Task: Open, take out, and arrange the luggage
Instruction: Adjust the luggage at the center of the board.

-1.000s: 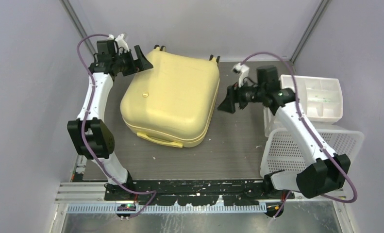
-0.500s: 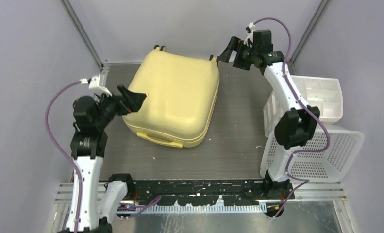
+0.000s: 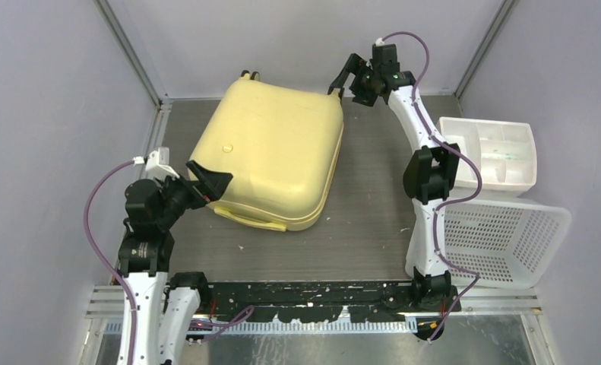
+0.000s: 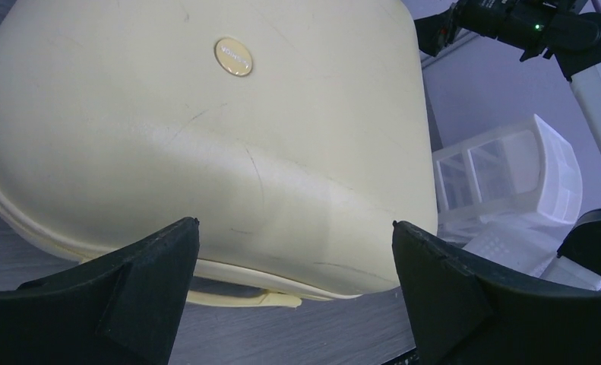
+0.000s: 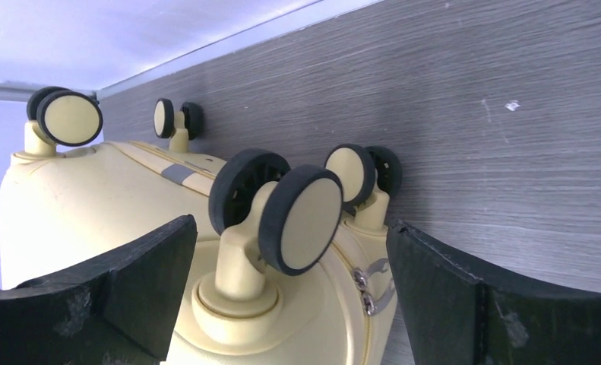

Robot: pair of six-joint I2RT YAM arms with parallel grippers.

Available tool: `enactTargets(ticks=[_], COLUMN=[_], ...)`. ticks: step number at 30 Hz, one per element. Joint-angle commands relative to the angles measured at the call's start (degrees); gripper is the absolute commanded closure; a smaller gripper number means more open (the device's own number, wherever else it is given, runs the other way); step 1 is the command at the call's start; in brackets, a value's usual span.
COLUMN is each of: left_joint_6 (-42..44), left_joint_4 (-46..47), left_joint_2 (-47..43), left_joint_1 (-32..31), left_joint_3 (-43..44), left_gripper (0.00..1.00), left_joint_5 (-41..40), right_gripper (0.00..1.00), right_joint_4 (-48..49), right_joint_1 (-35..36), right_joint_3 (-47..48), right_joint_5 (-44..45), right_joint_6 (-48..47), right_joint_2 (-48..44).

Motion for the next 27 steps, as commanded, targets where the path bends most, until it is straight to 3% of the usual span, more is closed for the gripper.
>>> enactTargets(ticks=[1, 4, 15, 23, 27], left_joint_6=[0.4, -1.5, -5.1, -10.5, -12.5], left_joint_4=[-4.5, -5.4, -12.8, -12.7, -13.0], left_joint_2=[-3.3, -5.8, -12.5, -17.3, -16.5], left_joint_1=[0.2, 0.2, 0.2, 0.2, 0.2], left_joint_3=[-0.2, -2.6, -2.6, -7.1, -8.4], left_gripper=[0.01, 0.01, 0.01, 0.01, 0.01], left_joint_5=[0.6, 0.8, 0.8, -0.8, -2.5], right_gripper=[0.0, 0.03, 0.37, 0.63, 0.69], right_joint_4=[-0.4, -0.9, -0.7, 3.4, 6.7], right_joint_1=[2.2, 2.8, 2.9, 2.3, 1.2], right_joint_3=[4.7, 5.2, 5.2, -6.0, -15.2], right_joint_5=[1.0, 2.3, 7.4, 12.5, 14.3], right_joint_6=[-0.3, -1.7, -4.1, -5.3, -3.0], right_joint_2=[1.7, 3.0, 2.5, -6.2, -12.0])
